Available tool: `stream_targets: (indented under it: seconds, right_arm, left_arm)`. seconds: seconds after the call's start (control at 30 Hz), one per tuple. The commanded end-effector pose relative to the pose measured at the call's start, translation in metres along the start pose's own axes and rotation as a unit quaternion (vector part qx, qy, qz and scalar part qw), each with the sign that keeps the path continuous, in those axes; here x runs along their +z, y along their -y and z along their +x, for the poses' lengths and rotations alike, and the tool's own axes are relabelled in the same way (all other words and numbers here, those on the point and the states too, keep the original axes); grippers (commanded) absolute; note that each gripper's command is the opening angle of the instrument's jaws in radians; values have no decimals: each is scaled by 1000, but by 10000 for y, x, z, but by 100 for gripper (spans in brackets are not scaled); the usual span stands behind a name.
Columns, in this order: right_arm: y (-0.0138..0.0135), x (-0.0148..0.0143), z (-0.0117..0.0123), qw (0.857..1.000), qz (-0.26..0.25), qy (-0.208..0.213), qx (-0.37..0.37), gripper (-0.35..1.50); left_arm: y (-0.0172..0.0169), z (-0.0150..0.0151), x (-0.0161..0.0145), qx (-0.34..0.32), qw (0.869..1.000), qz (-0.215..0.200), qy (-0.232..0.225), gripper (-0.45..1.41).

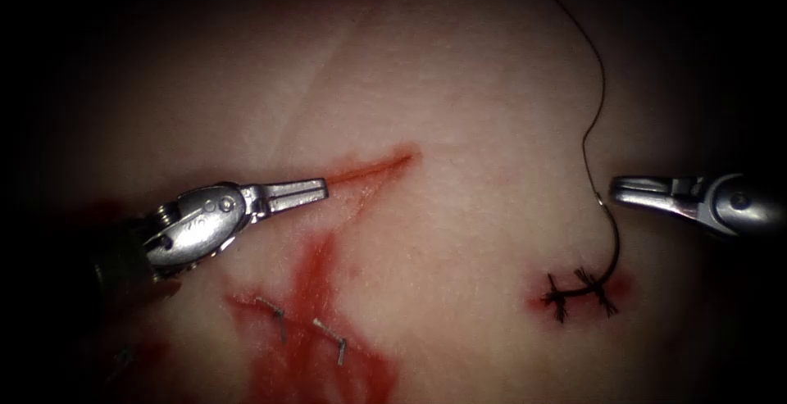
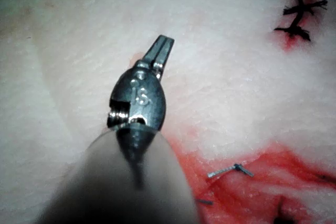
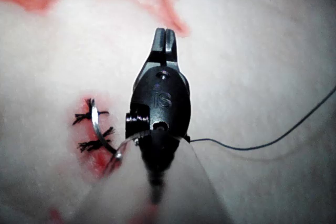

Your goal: Wound Closure

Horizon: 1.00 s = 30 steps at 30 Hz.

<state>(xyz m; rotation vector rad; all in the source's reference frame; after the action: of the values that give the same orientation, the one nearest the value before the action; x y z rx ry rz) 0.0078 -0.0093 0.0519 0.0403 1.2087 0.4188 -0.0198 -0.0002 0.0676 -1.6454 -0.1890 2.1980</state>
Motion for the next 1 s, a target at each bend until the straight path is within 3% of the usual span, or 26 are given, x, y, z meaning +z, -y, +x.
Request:
stream_targets:
  seconds: [0.03,0.1,0.3,0.37,1.0]
  right_arm:
    - [3,6,-2,1000,0,-3,2,-3]
    - [1,5,-1,1000,-1,-6,3,7]
    - [-5,3,0,1000,-7,-2,6,81]
    - [-7,3,0,1000,-13,0,6,94]
    - [-9,0,-1,1000,-12,1,6,96]
  left_arm:
    - [-2,-6,14,1,1000,-1,7,-5]
    - [-9,-11,28,0,1000,-6,16,0]
    - [-22,-23,59,-6,999,-22,23,9]
    - [-25,-24,66,-9,999,-26,26,15]
    - [-59,-15,165,-38,996,-31,69,56]
